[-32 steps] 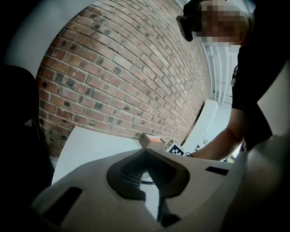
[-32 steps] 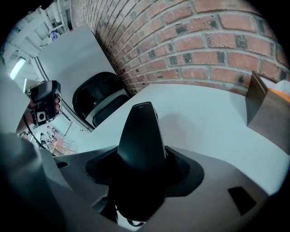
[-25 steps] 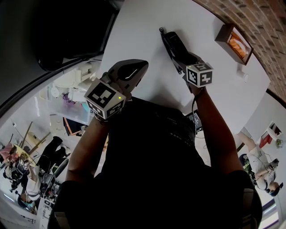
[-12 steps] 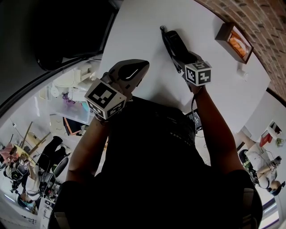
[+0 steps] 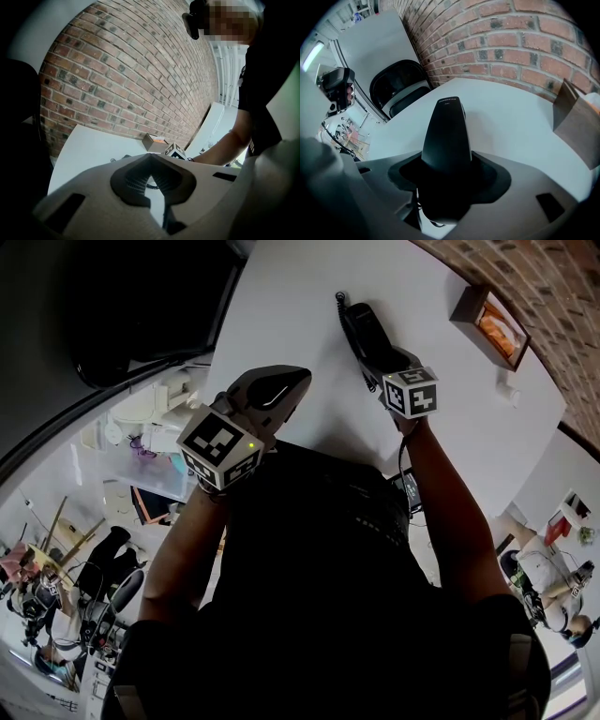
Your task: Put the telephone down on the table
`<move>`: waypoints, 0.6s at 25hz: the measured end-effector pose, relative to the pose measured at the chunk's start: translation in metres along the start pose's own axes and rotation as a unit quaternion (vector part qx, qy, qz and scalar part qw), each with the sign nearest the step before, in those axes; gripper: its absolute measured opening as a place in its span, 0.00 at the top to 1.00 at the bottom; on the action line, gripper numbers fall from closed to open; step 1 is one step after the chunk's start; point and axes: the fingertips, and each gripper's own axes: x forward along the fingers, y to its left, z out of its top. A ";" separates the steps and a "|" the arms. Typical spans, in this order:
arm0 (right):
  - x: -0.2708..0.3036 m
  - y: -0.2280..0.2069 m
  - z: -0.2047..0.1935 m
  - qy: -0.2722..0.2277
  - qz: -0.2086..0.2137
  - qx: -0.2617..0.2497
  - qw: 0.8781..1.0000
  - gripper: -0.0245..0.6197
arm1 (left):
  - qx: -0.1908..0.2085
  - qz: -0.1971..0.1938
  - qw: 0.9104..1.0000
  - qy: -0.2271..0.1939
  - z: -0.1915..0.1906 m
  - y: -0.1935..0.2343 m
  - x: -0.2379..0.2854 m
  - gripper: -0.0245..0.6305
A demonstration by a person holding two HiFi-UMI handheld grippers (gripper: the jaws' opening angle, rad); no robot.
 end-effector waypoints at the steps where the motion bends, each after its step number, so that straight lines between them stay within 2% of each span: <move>1: 0.000 0.000 -0.001 0.001 -0.001 -0.001 1.000 0.53 | 0.001 0.000 1.000 0.001 -0.001 0.000 0.000 0.95; 11: 0.007 0.001 -0.010 0.014 -0.012 -0.006 1.000 0.53 | -0.003 0.003 1.000 -0.002 -0.005 -0.001 -0.005 0.95; 15: 0.008 0.002 -0.011 0.024 -0.022 -0.028 0.999 0.53 | -0.002 0.002 1.000 -0.002 -0.006 -0.002 -0.006 0.95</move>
